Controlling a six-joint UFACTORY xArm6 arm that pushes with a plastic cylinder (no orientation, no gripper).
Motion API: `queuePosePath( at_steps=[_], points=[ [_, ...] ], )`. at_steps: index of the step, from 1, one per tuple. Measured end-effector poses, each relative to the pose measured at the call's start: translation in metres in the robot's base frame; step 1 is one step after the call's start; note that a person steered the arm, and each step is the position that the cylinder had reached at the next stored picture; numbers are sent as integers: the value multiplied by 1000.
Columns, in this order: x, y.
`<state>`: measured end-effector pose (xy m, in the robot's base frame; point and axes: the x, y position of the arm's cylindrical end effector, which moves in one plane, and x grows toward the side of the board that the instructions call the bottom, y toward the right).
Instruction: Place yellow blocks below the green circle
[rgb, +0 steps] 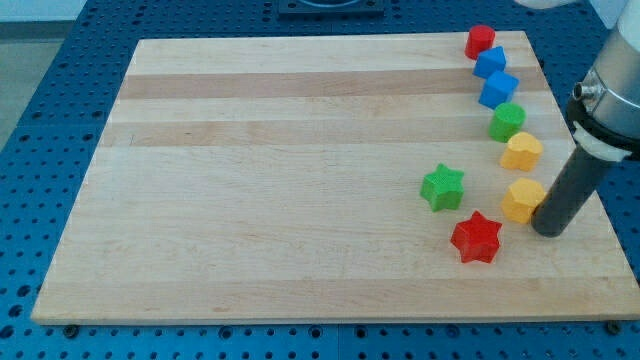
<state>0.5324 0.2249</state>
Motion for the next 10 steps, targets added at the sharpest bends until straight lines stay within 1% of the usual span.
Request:
queuePosePath(
  at_steps=[2, 5, 9, 10],
  points=[
    [16, -3],
    [16, -27],
    [-24, -28],
    [-26, -28]
  ],
)
